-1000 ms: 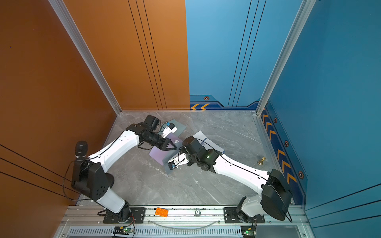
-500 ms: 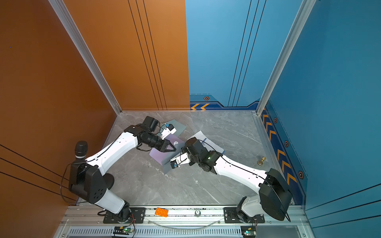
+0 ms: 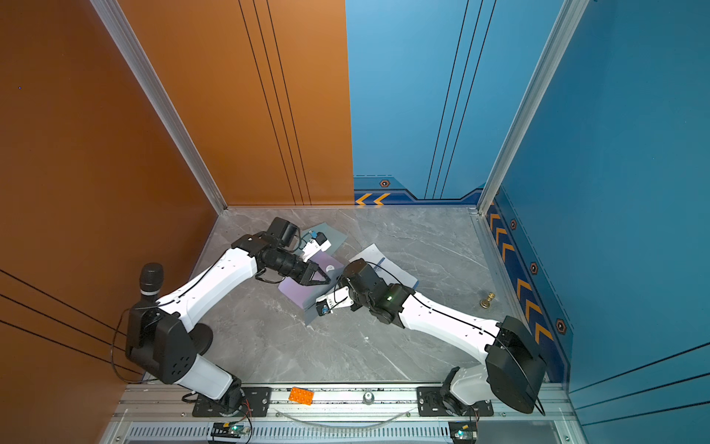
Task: Fold the letter paper in half and place it into the envelope
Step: Place the letter paper in the envelope.
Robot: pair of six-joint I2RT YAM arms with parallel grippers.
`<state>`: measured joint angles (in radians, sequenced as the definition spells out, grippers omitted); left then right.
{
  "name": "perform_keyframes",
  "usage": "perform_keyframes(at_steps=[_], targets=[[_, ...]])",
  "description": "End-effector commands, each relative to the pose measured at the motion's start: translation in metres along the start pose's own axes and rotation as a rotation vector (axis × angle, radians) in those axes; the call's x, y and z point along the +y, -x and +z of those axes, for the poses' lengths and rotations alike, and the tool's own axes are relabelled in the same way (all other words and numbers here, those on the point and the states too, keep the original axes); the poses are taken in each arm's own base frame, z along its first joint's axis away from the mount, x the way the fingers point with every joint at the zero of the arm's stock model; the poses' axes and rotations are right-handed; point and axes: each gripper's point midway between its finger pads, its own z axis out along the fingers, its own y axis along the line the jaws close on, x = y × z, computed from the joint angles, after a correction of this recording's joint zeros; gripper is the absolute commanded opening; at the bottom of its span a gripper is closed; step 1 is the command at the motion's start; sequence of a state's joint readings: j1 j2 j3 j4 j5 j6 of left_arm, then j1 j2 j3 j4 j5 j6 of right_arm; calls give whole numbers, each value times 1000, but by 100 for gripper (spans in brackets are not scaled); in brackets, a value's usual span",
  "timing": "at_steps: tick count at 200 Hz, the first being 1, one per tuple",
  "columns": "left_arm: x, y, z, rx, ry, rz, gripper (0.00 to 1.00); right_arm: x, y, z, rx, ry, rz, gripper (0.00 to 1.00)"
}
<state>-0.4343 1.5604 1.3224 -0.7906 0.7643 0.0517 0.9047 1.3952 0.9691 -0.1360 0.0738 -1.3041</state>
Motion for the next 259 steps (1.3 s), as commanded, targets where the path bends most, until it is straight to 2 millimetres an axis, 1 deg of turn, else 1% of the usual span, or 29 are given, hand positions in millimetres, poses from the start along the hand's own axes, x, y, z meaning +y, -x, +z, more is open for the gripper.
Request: perform_keyframes(at_steps=[1, 25, 54, 70, 96, 136, 177, 206, 211, 259], targets=[[-8, -7, 3, 24, -32, -18, 0, 10, 11, 6, -57, 23, 60, 0], [-12, -9, 4, 29, -36, -14, 0, 16, 14, 7, -77, 42, 80, 0], [-17, -14, 4, 34, -39, -12, 0, 26, 11, 12, -75, 70, 91, 0], [-19, -17, 4, 38, -42, -14, 0, 28, 8, 13, -79, 73, 112, 0], [-21, -22, 3, 39, -42, -17, 0, 27, 8, 14, -100, 59, 145, 0], [-26, -25, 1, 37, -48, -17, 0, 31, 8, 19, -103, 69, 152, 0], [-31, -28, 4, 46, -46, -7, 0, 30, 15, 25, -119, 60, 151, 0], [-33, -27, 6, 53, -44, -3, 0, 34, 20, 29, -128, 62, 161, 0], [-33, -27, 6, 53, -45, -3, 0, 31, 21, 29, -133, 54, 165, 0], [-33, -28, 7, 55, -40, 1, 0, 28, 25, 29, -161, 26, 206, 0]])
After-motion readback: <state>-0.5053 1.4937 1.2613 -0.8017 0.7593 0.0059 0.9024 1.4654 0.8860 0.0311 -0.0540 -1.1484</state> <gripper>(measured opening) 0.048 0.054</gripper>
